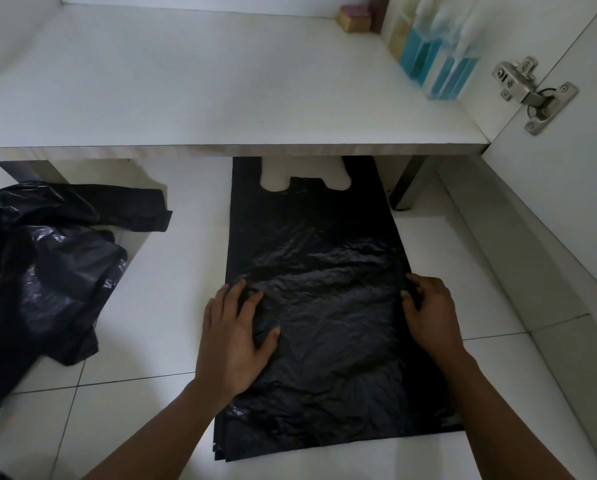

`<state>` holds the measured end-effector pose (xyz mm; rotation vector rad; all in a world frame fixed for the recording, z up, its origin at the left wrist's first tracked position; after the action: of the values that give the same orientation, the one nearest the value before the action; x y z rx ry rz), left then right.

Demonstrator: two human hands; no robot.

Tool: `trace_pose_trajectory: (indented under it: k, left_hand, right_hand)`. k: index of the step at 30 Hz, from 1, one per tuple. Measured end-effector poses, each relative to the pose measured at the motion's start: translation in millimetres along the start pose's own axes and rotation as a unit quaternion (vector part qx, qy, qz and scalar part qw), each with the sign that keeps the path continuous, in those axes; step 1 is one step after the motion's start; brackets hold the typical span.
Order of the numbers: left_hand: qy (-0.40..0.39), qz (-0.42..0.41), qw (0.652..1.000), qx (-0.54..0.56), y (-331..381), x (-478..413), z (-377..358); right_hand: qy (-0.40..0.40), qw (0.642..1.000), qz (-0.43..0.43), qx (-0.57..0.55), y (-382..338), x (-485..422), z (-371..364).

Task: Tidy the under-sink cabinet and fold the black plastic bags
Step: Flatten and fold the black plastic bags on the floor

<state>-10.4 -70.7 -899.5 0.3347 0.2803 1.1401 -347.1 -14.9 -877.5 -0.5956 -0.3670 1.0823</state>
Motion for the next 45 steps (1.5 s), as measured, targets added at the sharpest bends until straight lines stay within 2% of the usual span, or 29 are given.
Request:
trace_pose_trajectory:
  k: [4,9,11,13,17,20,22,26,28,30,32,34,36,38,41,45]
  left_hand:
    - [-0.033,0.005,0.999,-0.016,-5.3,-0.5,-11.0]
    - [-0.013,-0.002,1.000,-0.010,-4.1,0.6,-5.1]
    - [0.005,-0.007,1.000,-0.017,-0.6,-3.1,-0.9]
    - [0.006,-0.016,0.999,-0.033,3.9,-12.3,-0.1]
    - [-0.046,-0.024,0.997,-0.063,6.1,-30.2,-15.2]
    - [-0.054,-0.018,0.996,-0.074,4.6,-31.0,-20.8]
    - [-0.053,-0.016,0.996,-0.074,4.0,-30.0,-20.3]
    - [-0.055,-0.013,0.997,-0.058,2.6,-32.1,-19.1]
    - [-0.056,-0.008,0.997,-0.046,2.7,-34.0,-17.0]
    - [-0.063,0.001,0.997,-0.034,2.8,-37.9,-14.0]
    - [-0.074,0.013,0.997,-0.024,4.0,-43.4,-9.9]
    - [-0.084,0.016,0.996,-0.035,6.7,-49.2,-5.1]
    - [-0.105,0.011,0.993,-0.057,10.3,-53.4,-1.0]
    - [-0.113,0.005,0.992,-0.054,13.2,-54.9,8.5]
    - [-0.073,0.010,0.996,-0.048,3.6,-54.9,42.9]
    - [-0.003,0.070,0.991,-0.113,-47.5,-51.2,104.3]
  right_hand:
    - [-0.007,0.999,-0.003,0.038,7.6,-4.5,-7.0]
    - [0.006,0.998,-0.015,0.054,9.0,-3.8,-6.8]
    - [0.040,0.994,0.015,0.102,-9.5,-2.9,-3.2]
    - [0.045,0.985,0.082,0.142,-43.2,-2.2,-13.9]
    - [-0.070,0.964,0.188,0.175,-105.3,4.7,-85.5]
    - [-0.128,0.944,0.228,0.202,-111.8,1.8,-116.3]
    - [-0.109,0.950,0.204,0.208,-89.0,-21.3,-99.8]
    - [-0.053,0.976,0.038,0.208,-6.5,-72.5,-34.3]
    - [-0.042,0.975,0.003,0.220,6.1,-79.4,-15.7]
    - [-0.024,0.974,0.029,0.223,-13.9,-74.7,-13.9]
    - [-0.017,0.971,0.107,0.215,-51.2,-61.6,-29.8]
    - [-0.049,0.962,0.167,0.211,-85.2,-44.9,-59.3]
    - [-0.092,0.953,0.171,0.232,-101.4,-35.3,-85.7]
    - [-0.116,0.949,0.130,0.261,-105.5,-36.5,-93.9]
    - [-0.106,0.954,0.118,0.253,-134.1,-40.5,-90.8]
    - [-0.106,0.956,0.200,0.186,-230.2,-38.4,-113.8]
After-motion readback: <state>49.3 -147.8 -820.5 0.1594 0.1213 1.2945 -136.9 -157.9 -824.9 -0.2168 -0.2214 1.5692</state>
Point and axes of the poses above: each hand's wrist, its own x-axis away from the middle knuckle, its own z-axis out of the back of the hand, y = z × x, the point moved 9 cm from there along -x, towards the middle knuckle, and after that the axes turned 4 degrees about -y, right-handed, at the moved point
